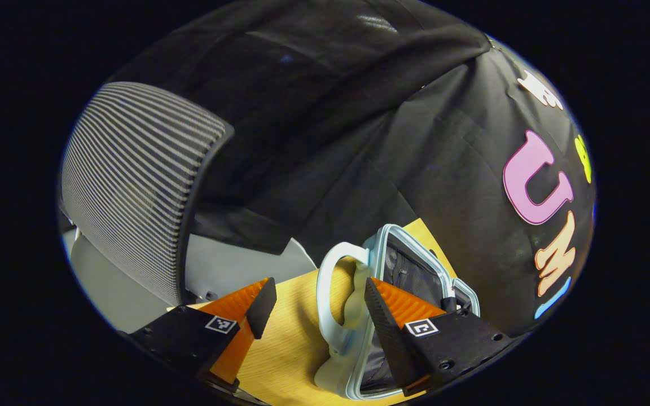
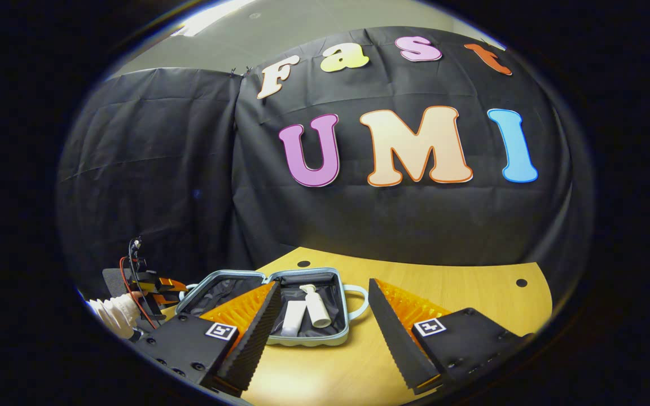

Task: First open the suitcase, pack the skin care products into it, and then close the suitcase.

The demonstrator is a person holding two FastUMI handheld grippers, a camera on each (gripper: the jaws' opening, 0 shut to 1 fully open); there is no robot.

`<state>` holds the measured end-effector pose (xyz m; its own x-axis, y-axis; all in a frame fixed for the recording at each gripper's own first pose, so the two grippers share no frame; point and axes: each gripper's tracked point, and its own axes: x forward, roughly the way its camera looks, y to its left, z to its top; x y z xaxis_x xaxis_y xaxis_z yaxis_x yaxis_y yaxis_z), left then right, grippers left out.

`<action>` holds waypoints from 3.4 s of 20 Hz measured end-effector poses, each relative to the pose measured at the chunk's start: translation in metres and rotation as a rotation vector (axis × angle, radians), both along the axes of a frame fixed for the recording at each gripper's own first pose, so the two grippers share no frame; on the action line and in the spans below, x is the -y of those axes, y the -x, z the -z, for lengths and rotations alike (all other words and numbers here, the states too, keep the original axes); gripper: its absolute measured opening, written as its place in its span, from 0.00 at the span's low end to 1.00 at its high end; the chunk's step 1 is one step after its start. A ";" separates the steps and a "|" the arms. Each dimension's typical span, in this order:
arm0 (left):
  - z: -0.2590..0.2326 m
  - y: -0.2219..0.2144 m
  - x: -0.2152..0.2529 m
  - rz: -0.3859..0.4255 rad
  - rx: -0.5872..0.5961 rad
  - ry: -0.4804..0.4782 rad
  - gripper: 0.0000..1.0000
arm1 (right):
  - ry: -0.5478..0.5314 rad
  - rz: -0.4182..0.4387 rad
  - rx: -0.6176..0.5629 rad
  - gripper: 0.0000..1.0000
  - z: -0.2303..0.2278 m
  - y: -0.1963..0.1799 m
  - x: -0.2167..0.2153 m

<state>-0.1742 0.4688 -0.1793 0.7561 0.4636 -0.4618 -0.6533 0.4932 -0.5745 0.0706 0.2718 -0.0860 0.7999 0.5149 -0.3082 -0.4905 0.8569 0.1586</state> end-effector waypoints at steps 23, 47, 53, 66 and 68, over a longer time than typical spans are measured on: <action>-0.169 -0.052 0.067 0.131 -0.051 -0.348 0.00 | 0.103 0.125 0.038 0.98 0.004 0.018 0.085; -0.151 -0.269 0.445 0.669 0.035 -0.406 0.00 | 0.010 0.272 0.041 0.97 -0.002 0.006 0.215; -0.083 -0.292 0.474 0.772 -0.071 -0.378 0.07 | 0.028 0.315 0.022 0.98 0.005 0.000 0.239; -0.141 -0.247 0.500 0.826 0.117 -0.494 0.68 | 0.010 0.345 0.008 0.97 0.008 -0.006 0.242; -0.159 -0.225 0.506 0.825 0.152 -0.558 0.81 | 0.011 0.348 0.008 0.98 0.007 -0.004 0.240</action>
